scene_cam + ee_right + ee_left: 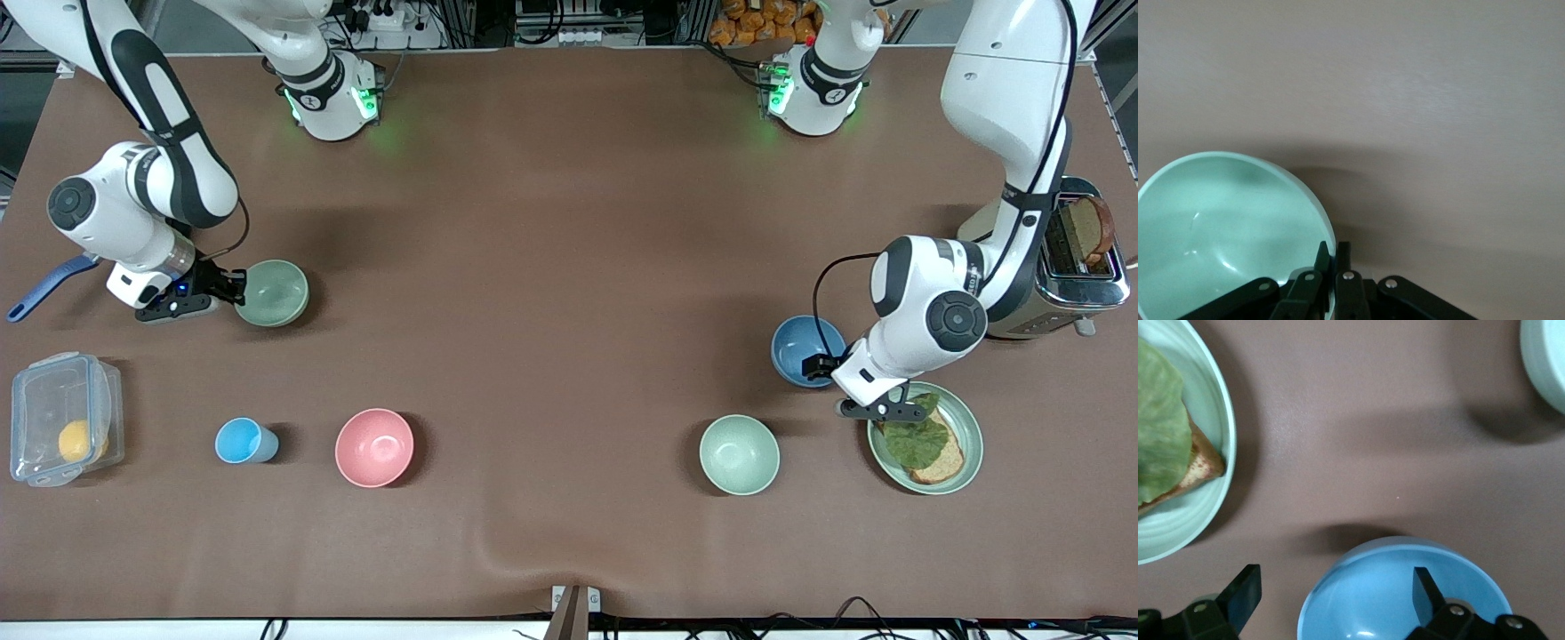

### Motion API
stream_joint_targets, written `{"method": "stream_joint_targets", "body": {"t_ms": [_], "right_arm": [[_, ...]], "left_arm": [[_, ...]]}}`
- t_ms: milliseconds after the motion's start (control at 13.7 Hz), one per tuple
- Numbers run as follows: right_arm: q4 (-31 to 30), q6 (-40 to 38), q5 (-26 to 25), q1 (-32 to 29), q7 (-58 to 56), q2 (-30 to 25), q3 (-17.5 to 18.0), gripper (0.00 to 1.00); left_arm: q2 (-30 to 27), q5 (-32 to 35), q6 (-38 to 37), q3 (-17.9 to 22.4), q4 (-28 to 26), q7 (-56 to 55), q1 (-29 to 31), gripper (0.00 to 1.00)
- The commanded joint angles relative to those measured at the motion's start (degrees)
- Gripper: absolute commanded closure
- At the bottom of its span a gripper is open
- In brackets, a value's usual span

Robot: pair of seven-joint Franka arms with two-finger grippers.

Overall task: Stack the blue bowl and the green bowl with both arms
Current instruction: 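Grasp the light green bowl rim with the right gripper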

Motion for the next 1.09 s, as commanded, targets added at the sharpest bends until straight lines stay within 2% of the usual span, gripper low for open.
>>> {"method": "stream_joint_targets", "body": {"t_ms": [0, 146, 583, 656, 729, 802, 1021], "right_arm": [[2.21, -7.33, 4.92, 1.63, 0.70, -3.73, 0.51, 1.00], [3.01, -10.07, 5.10, 2.86, 4.03, -4.97, 0.51, 1.00], [3.01, -12.01, 5.10, 8.66, 16.78, -7.69, 0.59, 1.00], [3.01, -12.18, 5.10, 9.45, 18.01, -7.96, 0.59, 1.00], [3.10, -12.27, 5.19, 10.42, 19.33, -7.96, 0.59, 1.00], [3.10, -12.27, 5.19, 11.56, 21.78, -8.04, 0.59, 1.00], [3.80, -12.19, 5.19, 16.65, 30.57, -8.31, 0.59, 1.00]], "left_arm": [[0.62, 1.25, -0.26, -0.29, -0.45, 0.38, 0.53, 0.00], [1.24, 1.25, -0.26, -0.38, -0.36, 0.21, 0.71, 0.00], [2.47, 0.55, -0.17, -0.38, -0.28, 0.12, 0.80, 0.00], [2.39, 0.46, -0.17, -0.38, -0.19, -0.14, 0.80, 0.27], [2.39, 0.46, -0.17, -0.38, -0.19, -1.19, 0.80, 0.91], [2.47, 0.46, -0.17, -0.38, -0.19, -1.98, 0.71, 1.00], [2.47, 0.55, -0.17, -0.38, -0.10, -2.08, 0.71, 1.00]]}}
